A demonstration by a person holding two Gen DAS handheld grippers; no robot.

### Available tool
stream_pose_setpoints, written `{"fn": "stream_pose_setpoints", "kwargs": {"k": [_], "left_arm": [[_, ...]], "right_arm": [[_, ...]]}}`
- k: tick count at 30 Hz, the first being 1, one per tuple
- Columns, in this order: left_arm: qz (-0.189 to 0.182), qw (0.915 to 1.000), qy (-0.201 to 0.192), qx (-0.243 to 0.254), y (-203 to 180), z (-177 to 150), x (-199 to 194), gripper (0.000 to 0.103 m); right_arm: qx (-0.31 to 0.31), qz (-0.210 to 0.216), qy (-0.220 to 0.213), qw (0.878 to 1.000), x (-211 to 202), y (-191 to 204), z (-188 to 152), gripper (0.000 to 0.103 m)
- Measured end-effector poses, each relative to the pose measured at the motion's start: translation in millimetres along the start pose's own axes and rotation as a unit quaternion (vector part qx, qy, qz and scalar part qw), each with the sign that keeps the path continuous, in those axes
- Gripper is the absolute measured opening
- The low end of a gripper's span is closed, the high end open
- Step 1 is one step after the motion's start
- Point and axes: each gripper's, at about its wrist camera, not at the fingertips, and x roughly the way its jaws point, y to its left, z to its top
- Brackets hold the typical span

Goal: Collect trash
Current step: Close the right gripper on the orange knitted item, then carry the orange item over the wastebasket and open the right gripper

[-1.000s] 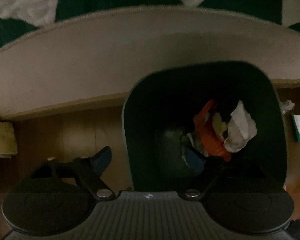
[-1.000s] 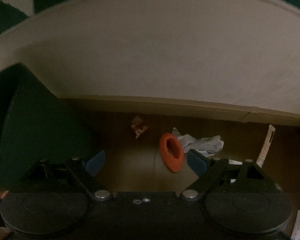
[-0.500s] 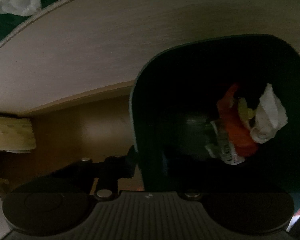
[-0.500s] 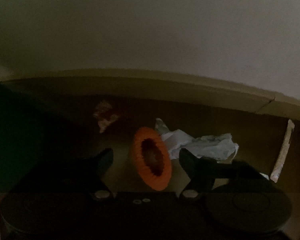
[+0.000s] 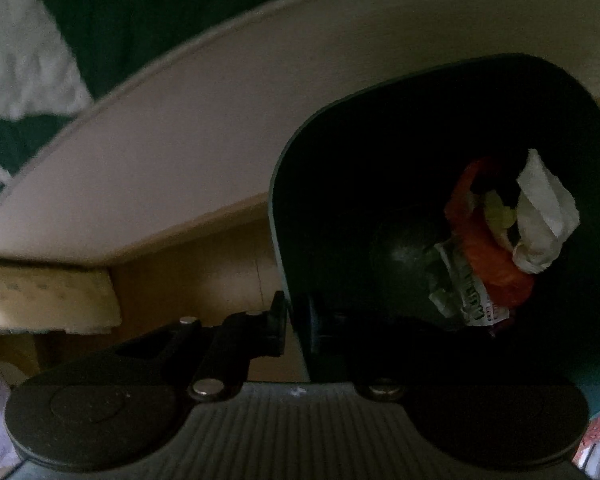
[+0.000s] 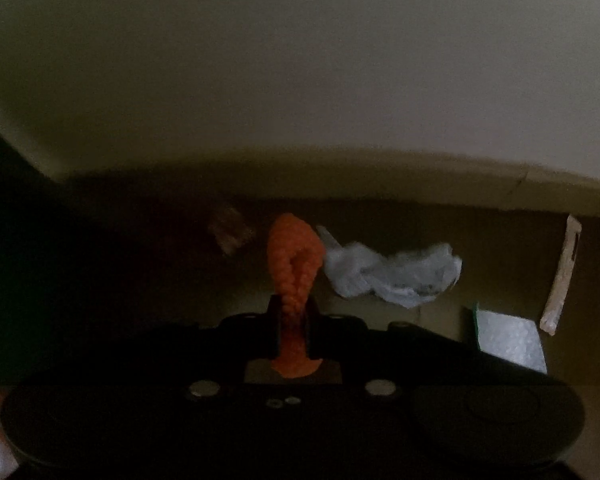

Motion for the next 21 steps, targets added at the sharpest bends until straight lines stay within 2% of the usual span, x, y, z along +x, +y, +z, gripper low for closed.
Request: {"fn": "stream_pose_setpoints", "kwargs": {"k": [3, 7, 10, 13, 21], "left_arm": [[0.006, 0.9998, -0.013, 0.011, -6.7, -1.9, -5.7, 0.010], [0.007, 0.9998, -0.014, 0.015, -8.1, -4.0, -3.9, 0.010], [0.011, 0.9998, -0.008, 0.018, -6.0, -4.0, 0.0, 0.010], [0.013, 0.9999, -0.001, 0.011, -0.9, -1.2, 2.8, 0.010], [0.020, 0.9998, 0.006, 0.004, 6.3, 0.9, 10.7, 0.010]], "right_arm": [[0.012, 0.059, -0.032, 0.998, -45.9, 14.0, 14.3, 0.008], [-0.004, 0.142, -0.071, 0.987, -108.5, 34.7, 28.9, 0.008], [-0.022, 0.192, -0.085, 0.977, -130.6, 55.1, 39.2, 0.008], [-0.043, 0.219, -0.066, 0.972, -132.2, 84.5, 48.7, 0.008], [-0.130, 0.185, 0.042, 0.973, -93.9, 180.1, 49.3, 0.008]]}}
